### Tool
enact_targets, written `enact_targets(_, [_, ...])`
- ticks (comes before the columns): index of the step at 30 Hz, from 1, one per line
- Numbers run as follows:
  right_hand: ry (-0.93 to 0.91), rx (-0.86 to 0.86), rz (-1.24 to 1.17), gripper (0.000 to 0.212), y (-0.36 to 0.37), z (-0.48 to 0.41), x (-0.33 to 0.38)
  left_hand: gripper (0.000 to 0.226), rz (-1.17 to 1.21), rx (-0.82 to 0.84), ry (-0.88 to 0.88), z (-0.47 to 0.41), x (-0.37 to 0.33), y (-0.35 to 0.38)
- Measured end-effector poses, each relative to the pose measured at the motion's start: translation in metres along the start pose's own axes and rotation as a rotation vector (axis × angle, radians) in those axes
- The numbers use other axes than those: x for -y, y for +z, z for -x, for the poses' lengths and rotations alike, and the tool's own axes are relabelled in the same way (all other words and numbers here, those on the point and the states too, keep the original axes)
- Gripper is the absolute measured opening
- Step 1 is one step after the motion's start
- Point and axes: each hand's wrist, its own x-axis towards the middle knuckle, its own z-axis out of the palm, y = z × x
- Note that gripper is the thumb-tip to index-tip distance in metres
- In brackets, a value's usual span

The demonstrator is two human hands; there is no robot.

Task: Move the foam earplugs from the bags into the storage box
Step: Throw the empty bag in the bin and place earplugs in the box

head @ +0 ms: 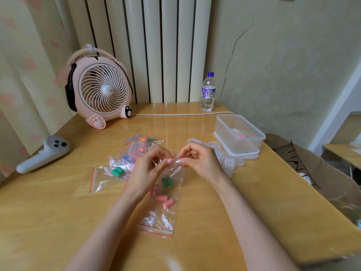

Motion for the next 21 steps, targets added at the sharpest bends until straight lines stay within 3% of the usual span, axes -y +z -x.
enact_targets(3, [-0.006,0.02,-0.088,0.025,-0.003,0.001,0.005,0.017,-0.181,0.008,0.136,0.0,0.0,-0.003])
enact_targets(5, [-0.012,0.059,-0.196,0.018,-0.005,0.003,0.009,0.019,-0.158,0.019,0.147,-0.001,0.001,-0.002])
enact_targets(7, [0.001,0.094,-0.291,0.015,-0.006,0.004,0.012,0.025,-0.044,0.02,0.094,-0.001,0.001,-0.001])
enact_targets(11, [0.054,0.112,-0.438,0.021,-0.005,0.004,0.013,0.016,0.294,0.033,-0.101,0.0,-0.005,0.005])
enact_targets(14, [0.077,0.149,-0.552,0.025,-0.005,0.003,0.014,0.019,0.411,0.007,-0.185,0.001,-0.008,0.007])
enact_targets(21, [0.131,0.098,-0.361,0.017,-0.004,0.002,0.009,0.021,0.42,-0.01,-0.168,0.003,-0.007,0.008])
